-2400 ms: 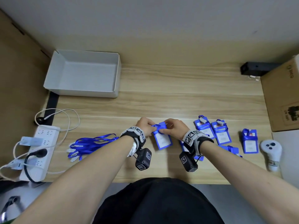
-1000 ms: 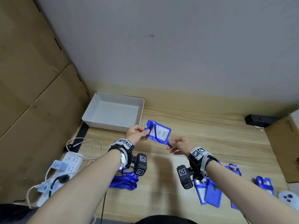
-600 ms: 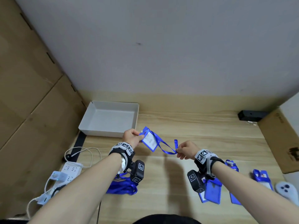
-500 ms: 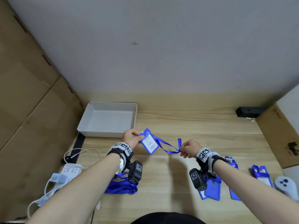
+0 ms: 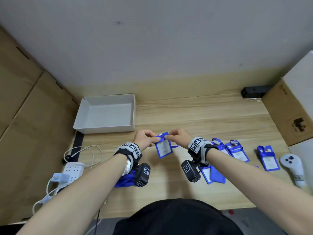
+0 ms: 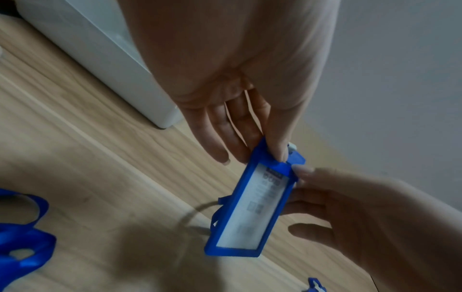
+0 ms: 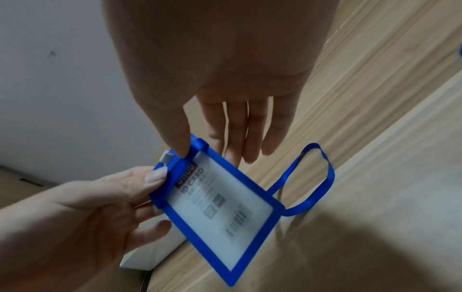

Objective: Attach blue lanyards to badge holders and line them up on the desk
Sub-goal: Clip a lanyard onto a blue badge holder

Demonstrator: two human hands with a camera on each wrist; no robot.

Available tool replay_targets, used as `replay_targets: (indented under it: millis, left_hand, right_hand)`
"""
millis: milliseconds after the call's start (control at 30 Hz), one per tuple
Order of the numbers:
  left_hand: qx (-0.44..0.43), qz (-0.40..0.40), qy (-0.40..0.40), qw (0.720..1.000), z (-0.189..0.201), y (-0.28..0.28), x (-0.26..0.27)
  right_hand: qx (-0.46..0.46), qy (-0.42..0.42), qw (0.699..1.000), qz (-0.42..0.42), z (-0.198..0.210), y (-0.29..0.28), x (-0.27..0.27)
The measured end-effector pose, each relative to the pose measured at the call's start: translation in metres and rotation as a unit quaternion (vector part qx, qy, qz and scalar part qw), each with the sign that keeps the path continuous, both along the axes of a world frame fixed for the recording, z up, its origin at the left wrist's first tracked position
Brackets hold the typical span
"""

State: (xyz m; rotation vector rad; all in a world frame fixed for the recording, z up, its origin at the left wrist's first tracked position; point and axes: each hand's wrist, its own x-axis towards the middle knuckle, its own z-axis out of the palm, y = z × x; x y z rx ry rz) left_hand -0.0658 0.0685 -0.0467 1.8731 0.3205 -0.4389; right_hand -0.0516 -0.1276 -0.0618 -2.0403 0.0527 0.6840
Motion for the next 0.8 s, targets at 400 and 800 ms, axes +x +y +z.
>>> replay_targets:
  millis: [400, 800]
  left_hand:
    - [-0.043, 0.05, -0.018, 0.998, -0.005, -0.006, 0.004]
    - [-0.081, -0.047, 0.046, 0.995, 0.01, 0.012, 0.011]
  right_hand:
    - [0.044, 0.021, 0.999, -0.007, -0.001, -0.007, 0.001]
    - [0.064, 0.059, 0.995, -0.056, -0.006, -0.058, -0.002]
